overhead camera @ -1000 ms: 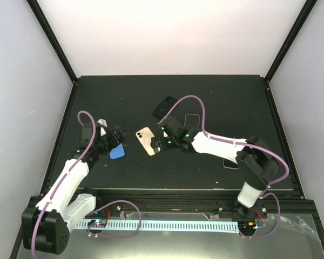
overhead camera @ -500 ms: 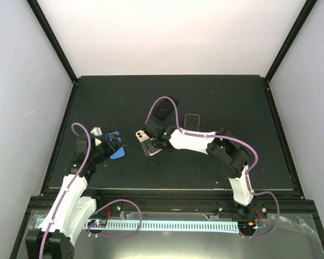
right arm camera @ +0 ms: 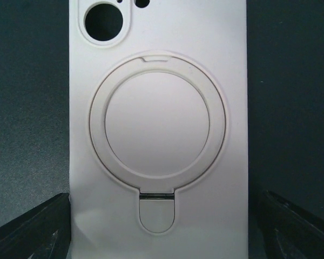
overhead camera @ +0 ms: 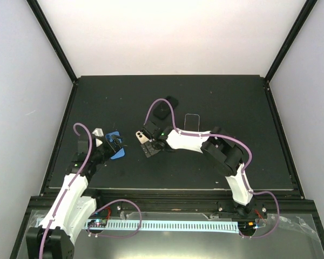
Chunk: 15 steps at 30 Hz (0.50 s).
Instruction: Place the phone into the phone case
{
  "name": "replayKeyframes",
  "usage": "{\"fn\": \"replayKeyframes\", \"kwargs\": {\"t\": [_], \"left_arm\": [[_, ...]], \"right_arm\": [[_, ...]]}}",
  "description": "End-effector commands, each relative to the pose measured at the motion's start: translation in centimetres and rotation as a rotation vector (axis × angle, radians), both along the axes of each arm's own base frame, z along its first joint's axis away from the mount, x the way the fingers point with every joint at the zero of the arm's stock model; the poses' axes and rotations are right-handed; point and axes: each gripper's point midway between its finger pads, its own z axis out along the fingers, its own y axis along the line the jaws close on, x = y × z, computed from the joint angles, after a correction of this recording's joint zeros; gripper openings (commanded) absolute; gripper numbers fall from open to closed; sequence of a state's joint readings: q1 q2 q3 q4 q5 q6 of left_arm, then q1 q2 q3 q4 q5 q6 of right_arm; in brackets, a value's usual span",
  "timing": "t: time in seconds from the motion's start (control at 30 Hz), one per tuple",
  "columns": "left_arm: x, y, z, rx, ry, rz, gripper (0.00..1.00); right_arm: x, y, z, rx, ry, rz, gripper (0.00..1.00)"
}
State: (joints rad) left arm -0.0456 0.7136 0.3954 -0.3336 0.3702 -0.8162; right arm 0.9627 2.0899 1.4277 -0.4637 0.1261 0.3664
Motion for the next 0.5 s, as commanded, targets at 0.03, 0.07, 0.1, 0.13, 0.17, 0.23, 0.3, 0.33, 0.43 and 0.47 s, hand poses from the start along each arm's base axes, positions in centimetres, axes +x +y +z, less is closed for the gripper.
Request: {"fn": "replayKeyframes", "kwargs": {"t": [0.03,0.07,0.1,0.13,0.17,0.23,0.3,0.33,0.43,0.47], "left_arm": [[0.3,-1.0,0.1,-0.045,-0.019,-0.051,0.96],[0.2,-1.3,-0.1,-0.057,-0.013,-0.065,0.95],[0.1,-1.4,-0.2,-0.065,-0.008,-0.073,0.94],[0.1,-1.7,-0.4,-0.074,-0.004,-0.084,0.94],[0.1,-1.9,-0.5,-0.083,-0.002,-0.094,0.93],[0.1,-2.4,-0.5,-0.107,-0.004,-0.118,0.91],[0.1,-2.8,-0.5,-0.133,-0.011,-0.139,0.89],[0.1,-3.0,-0.3,-0.143,-0.019,-0.144,0.88],[0.2,-3.5,-0.3,-0.18,-0.022,-0.16,0.87],[0.2,-3.7,-0.3,-0.193,-0.022,-0.17,0.86]], "right_arm": [[-0.4,-0.5,-0.7,-0.026,0.012,-0.001,0.85],[-0.5,-0.4,-0.5,-0.017,0.013,-0.001,0.83],[-0.6,-0.4,-0.2,-0.006,0.014,-0.003,0.82],[-0.7,-0.3,0.0,0.006,0.018,-0.004,0.82],[-0.8,-0.3,0.2,0.019,0.021,-0.006,0.81],[-1.2,-0.1,0.8,0.053,0.034,-0.012,0.8],[-1.8,-0.1,1.4,0.094,0.053,-0.017,0.8],[-2.1,0.1,1.9,0.123,0.061,-0.017,0.79],[-3.1,0.6,3.6,0.223,0.089,-0.026,0.78],[-3.5,0.7,4.1,0.256,0.102,-0.026,0.77]]}}
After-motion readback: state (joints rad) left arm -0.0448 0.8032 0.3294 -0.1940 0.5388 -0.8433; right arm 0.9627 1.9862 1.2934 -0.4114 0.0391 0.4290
